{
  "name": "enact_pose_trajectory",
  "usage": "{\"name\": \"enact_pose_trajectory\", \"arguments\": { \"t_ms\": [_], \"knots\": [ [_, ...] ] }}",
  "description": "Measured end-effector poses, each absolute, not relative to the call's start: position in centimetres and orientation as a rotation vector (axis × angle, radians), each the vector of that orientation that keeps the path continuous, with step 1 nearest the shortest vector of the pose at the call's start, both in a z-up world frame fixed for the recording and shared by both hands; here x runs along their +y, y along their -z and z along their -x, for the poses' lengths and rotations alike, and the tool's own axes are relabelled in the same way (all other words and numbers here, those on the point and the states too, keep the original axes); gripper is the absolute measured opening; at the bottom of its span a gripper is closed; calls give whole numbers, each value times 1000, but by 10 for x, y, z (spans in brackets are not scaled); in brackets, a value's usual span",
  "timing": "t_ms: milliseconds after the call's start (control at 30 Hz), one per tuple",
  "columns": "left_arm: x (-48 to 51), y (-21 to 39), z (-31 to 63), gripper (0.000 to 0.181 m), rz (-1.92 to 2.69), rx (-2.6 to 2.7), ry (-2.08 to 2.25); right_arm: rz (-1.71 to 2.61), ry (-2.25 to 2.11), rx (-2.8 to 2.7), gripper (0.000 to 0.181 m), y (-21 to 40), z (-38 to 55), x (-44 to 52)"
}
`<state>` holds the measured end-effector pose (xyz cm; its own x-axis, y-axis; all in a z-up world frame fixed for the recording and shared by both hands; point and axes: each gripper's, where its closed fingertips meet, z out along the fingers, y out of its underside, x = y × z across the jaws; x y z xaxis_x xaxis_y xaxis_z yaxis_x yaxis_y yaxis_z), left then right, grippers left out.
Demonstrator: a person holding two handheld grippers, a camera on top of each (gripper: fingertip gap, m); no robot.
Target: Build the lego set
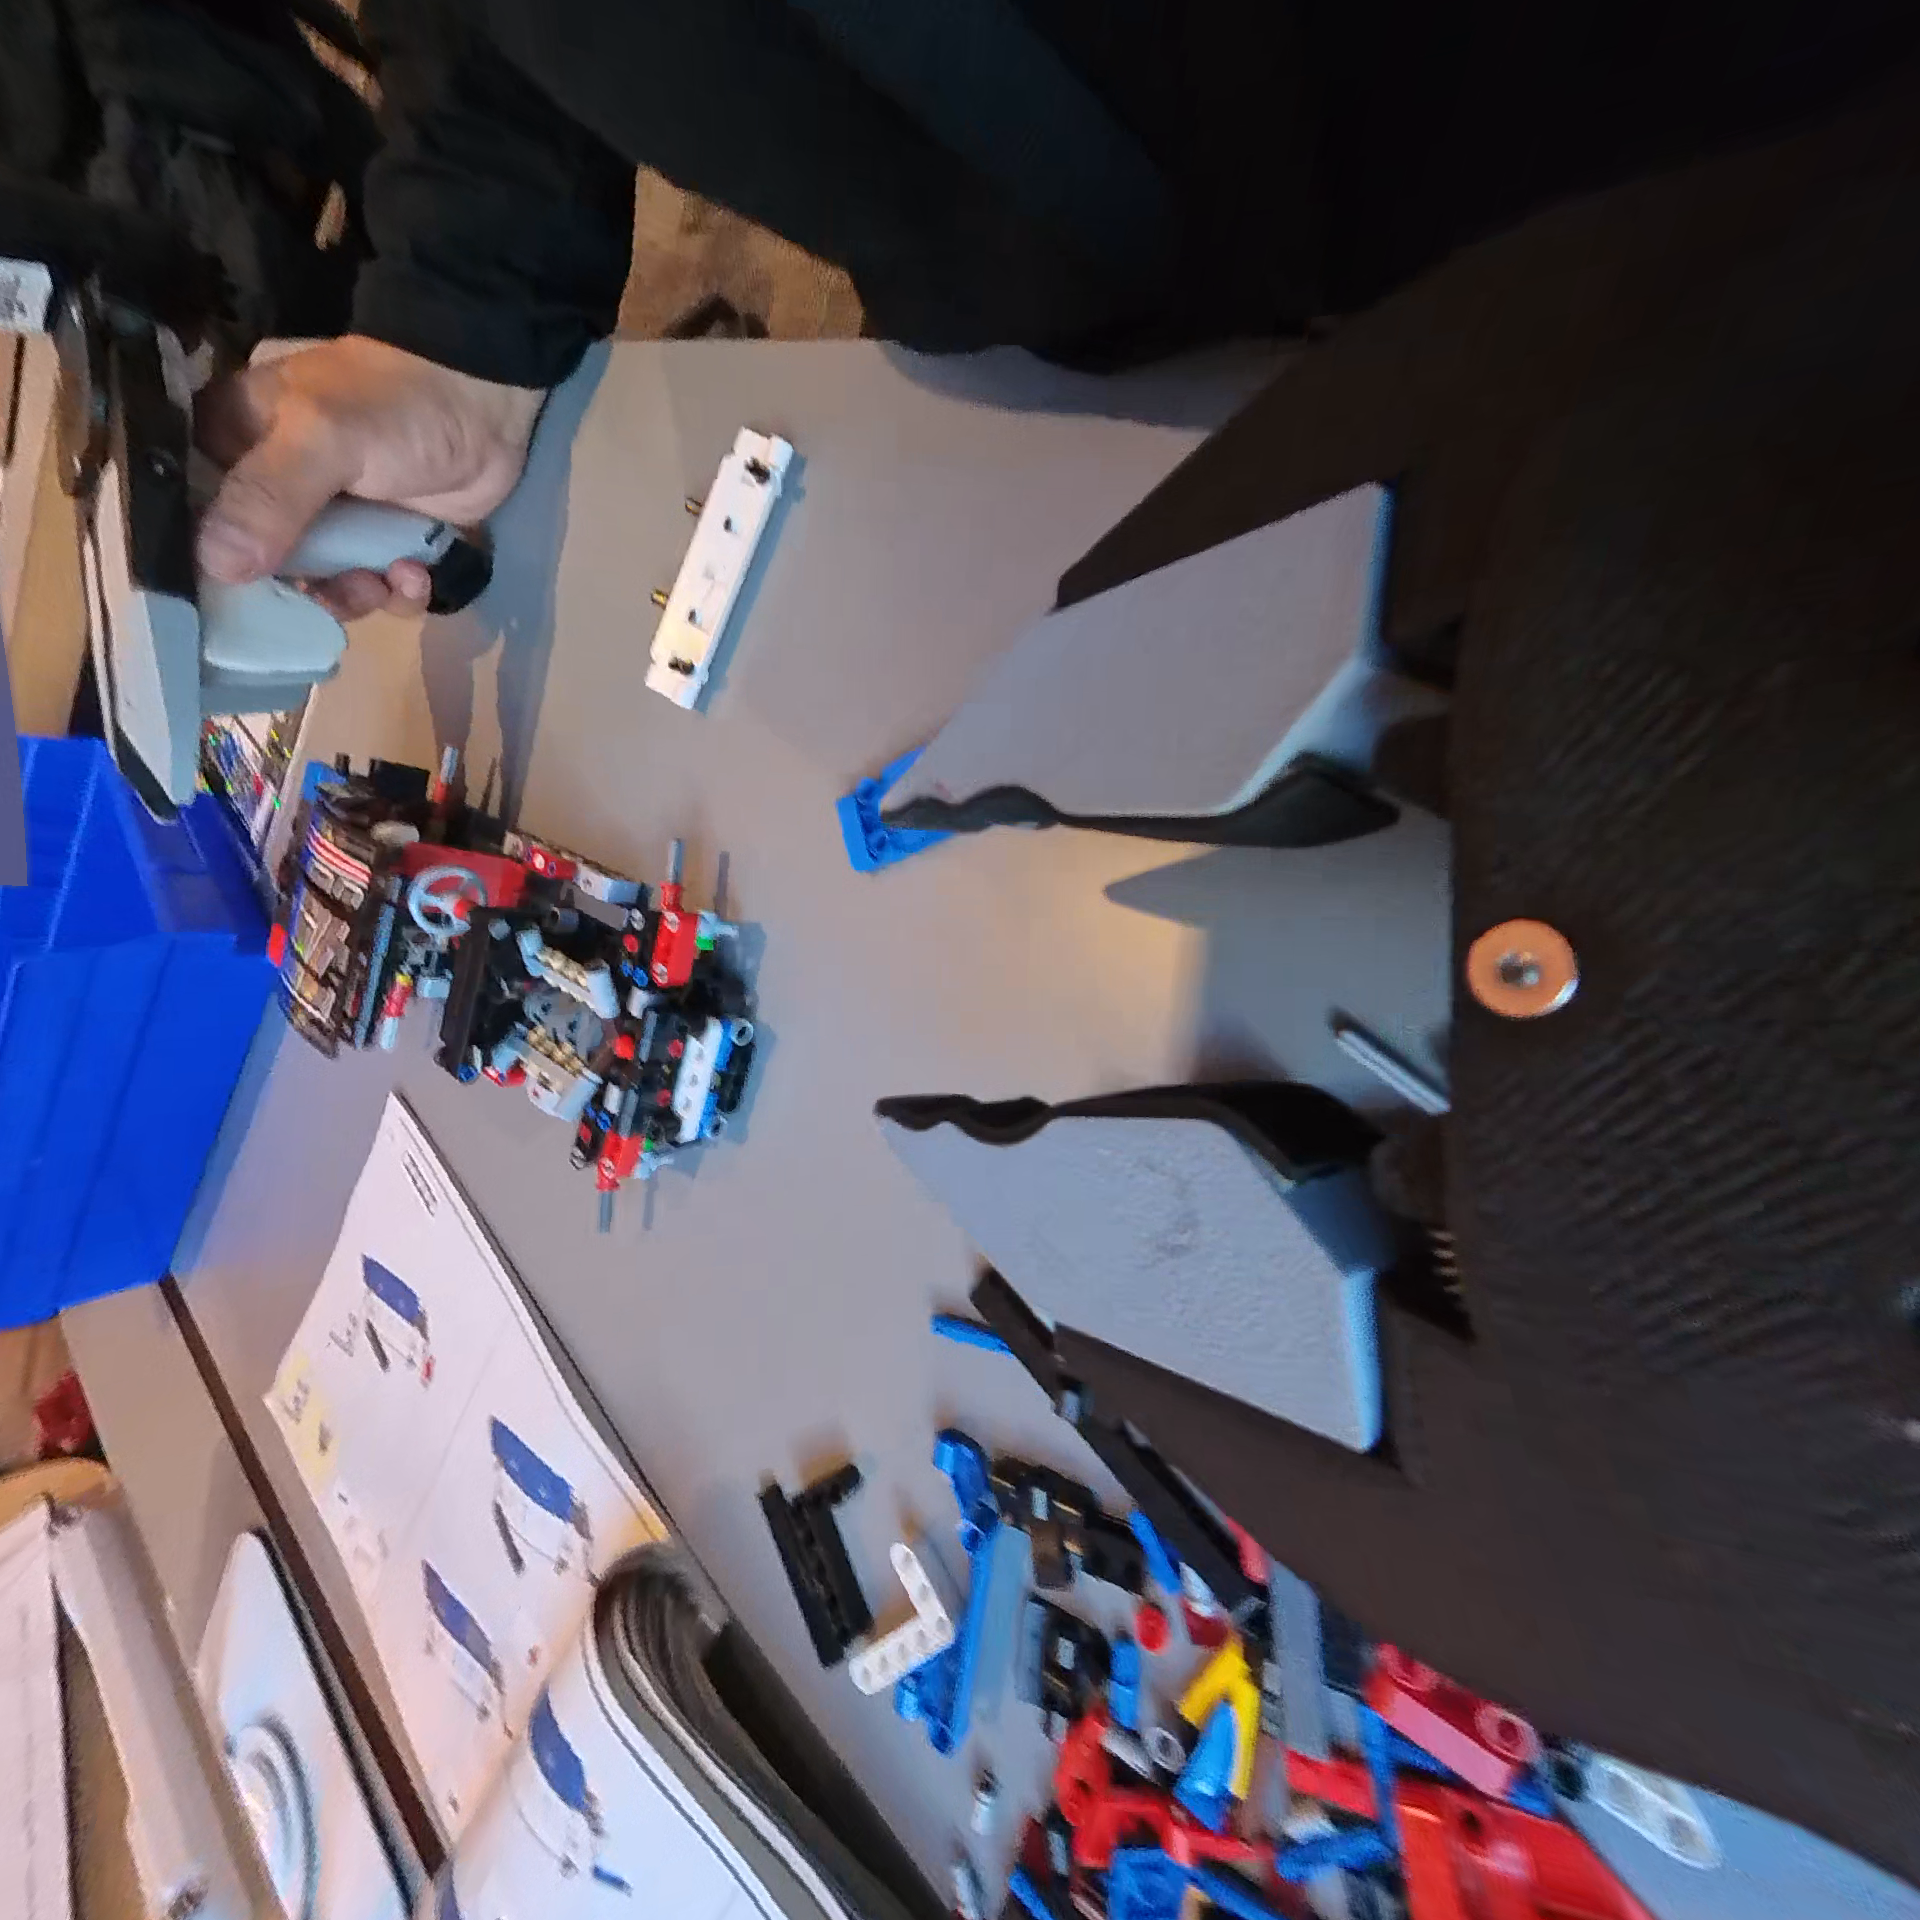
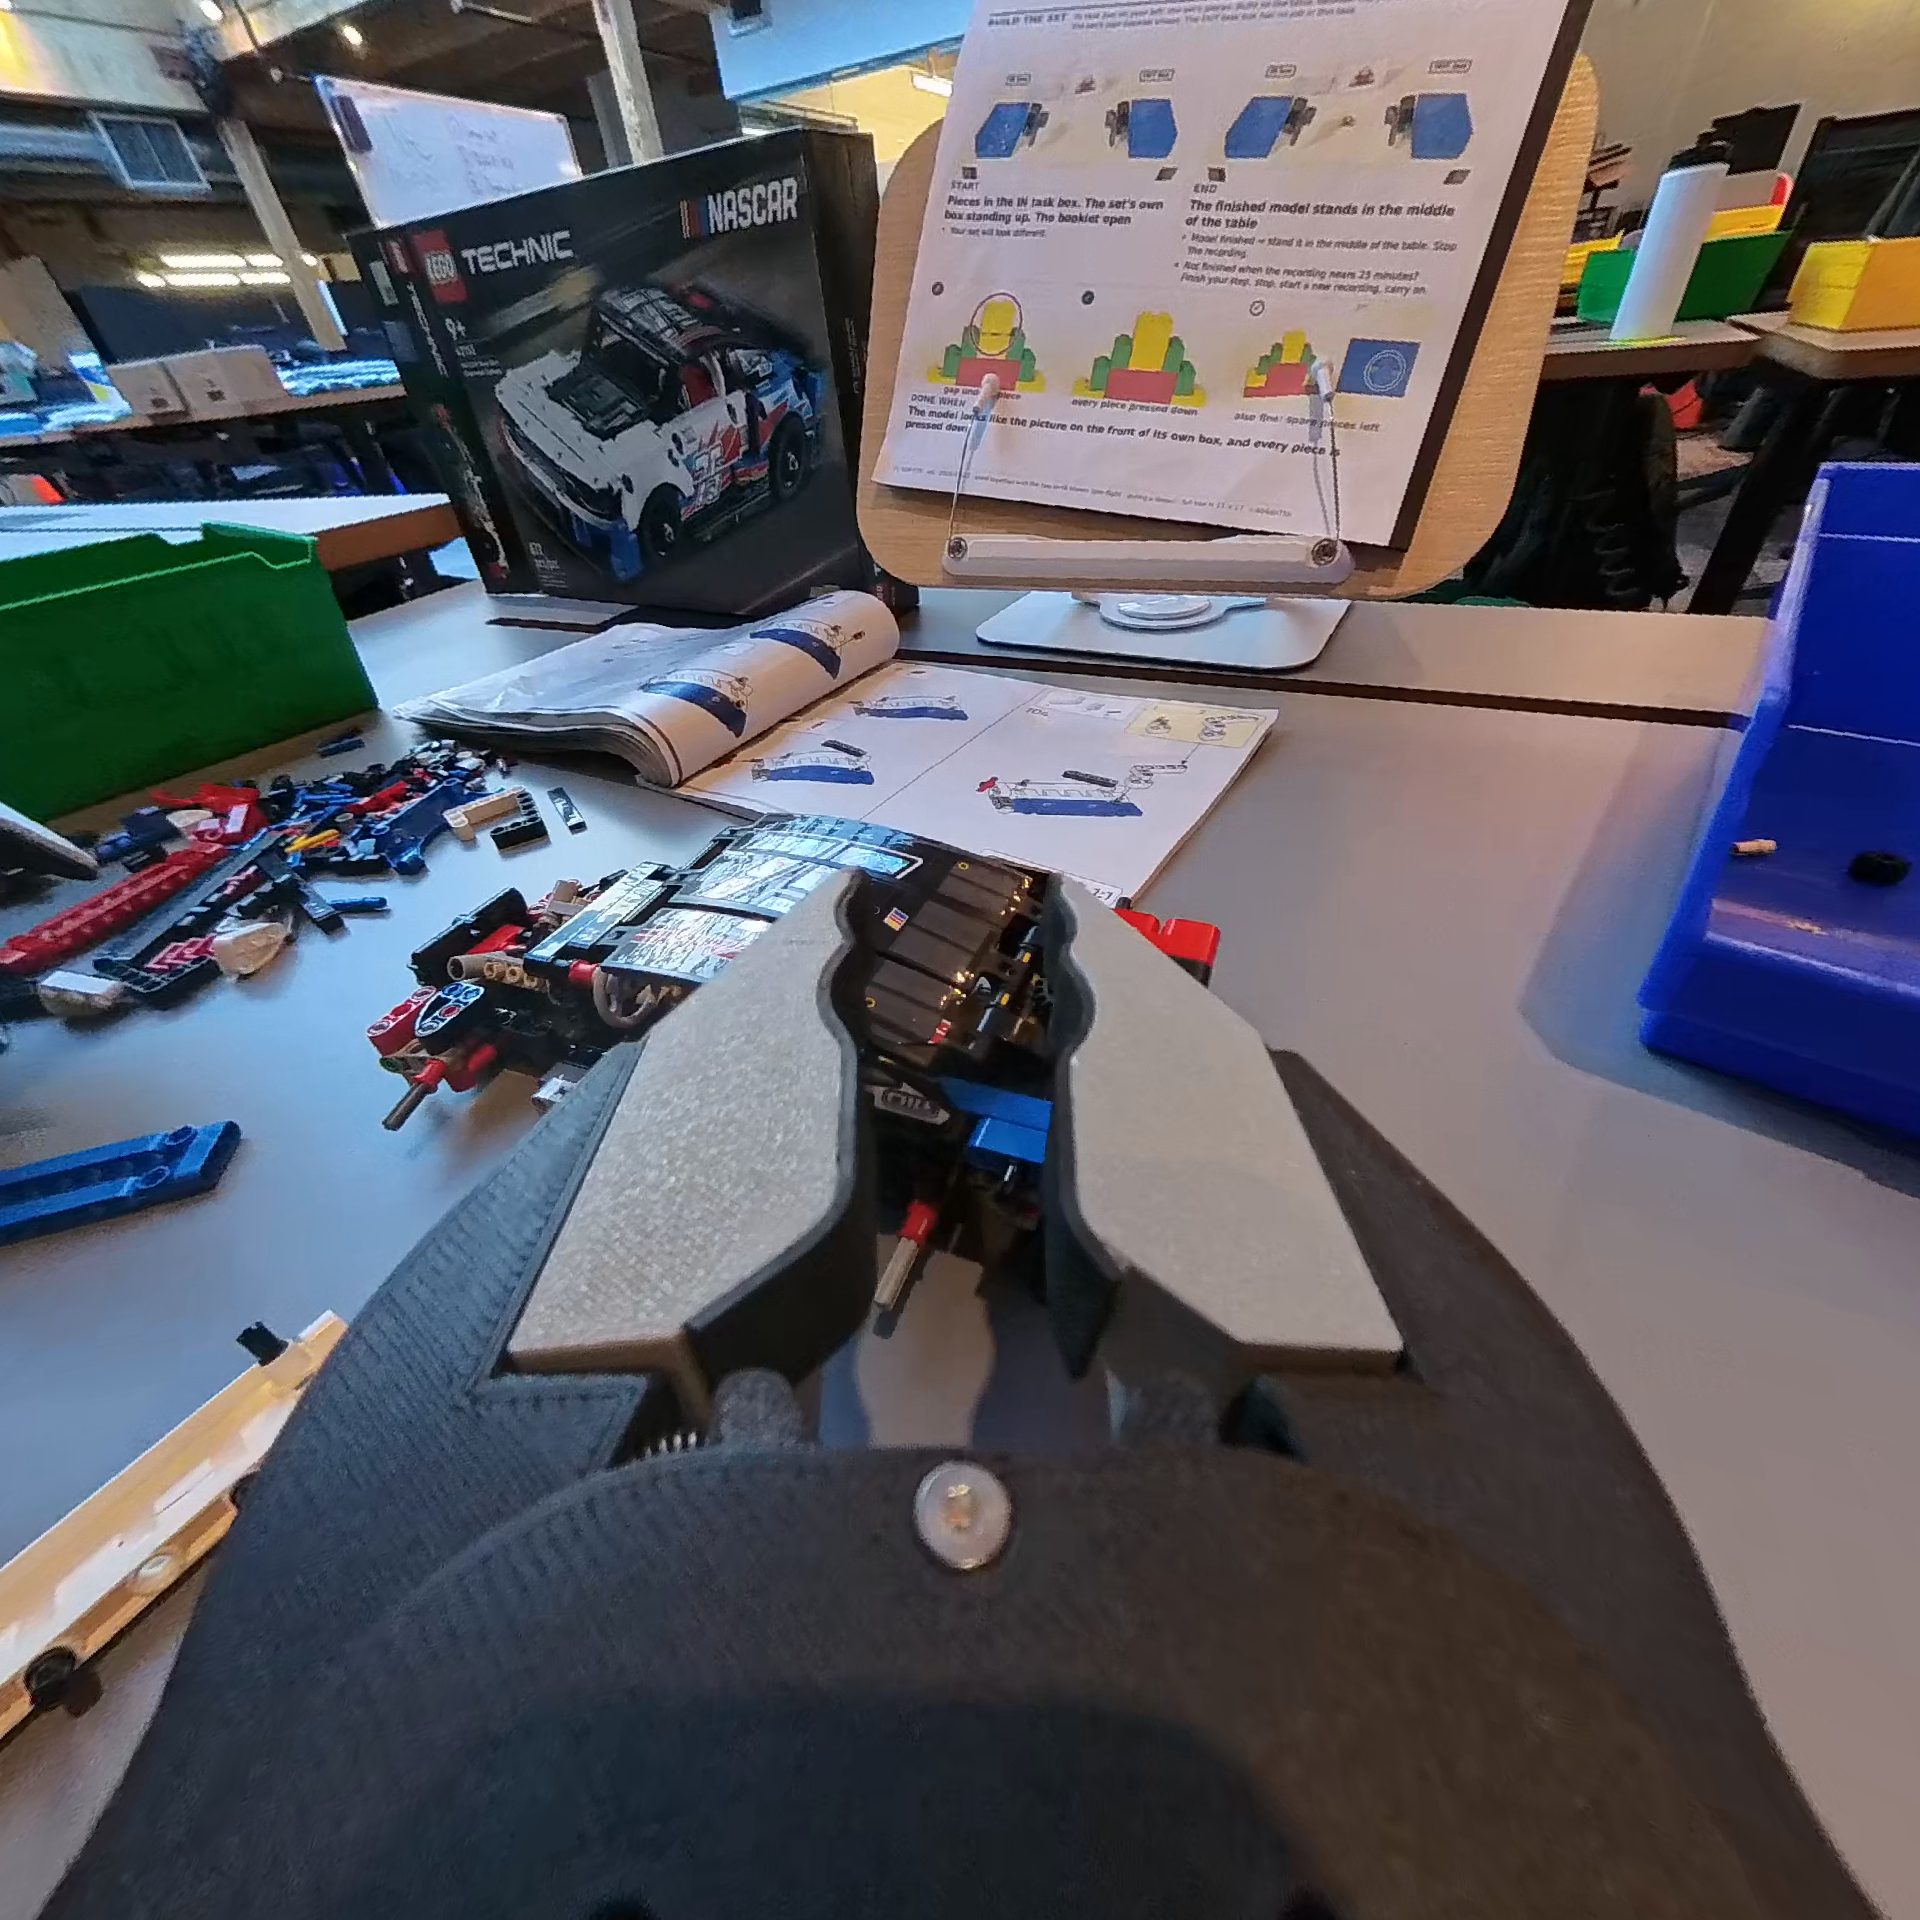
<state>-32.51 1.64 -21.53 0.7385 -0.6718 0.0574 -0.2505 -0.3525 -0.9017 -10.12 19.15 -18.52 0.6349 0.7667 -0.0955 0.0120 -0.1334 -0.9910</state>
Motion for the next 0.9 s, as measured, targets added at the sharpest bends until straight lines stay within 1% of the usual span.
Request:
{"name": "enact_pose_trajectory", "arguments": {
  "t_ms": [167, 267, 400, 500, 567, 900],
  "knots": [
    [5, 221, 369, 41, 2045, 614, 382, 1583, -753, -670, 29, 185, 103, 190],
    [-6, 225, 422, 29, 2154, 578, 154, 1576, -766, -670, 28, 184, 103, 189],
    [-18, 231, 479, 20, 2306, 440, 17, 1578, -780, -666, 28, 184, 103, 189],
    [-9, 226, 492, 20, 2303, 438, -37, 1577, -788, -669, 27, 184, 104, 187],
    [-4, 233, 496, 21, 2346, 451, -52, 1580, -796, -676, 27, 184, 105, 186],
    [1, 244, 488, 19, 2381, 467, 40, 1580, -807, -677, 27, 184, 106, 185]
  ]
}}
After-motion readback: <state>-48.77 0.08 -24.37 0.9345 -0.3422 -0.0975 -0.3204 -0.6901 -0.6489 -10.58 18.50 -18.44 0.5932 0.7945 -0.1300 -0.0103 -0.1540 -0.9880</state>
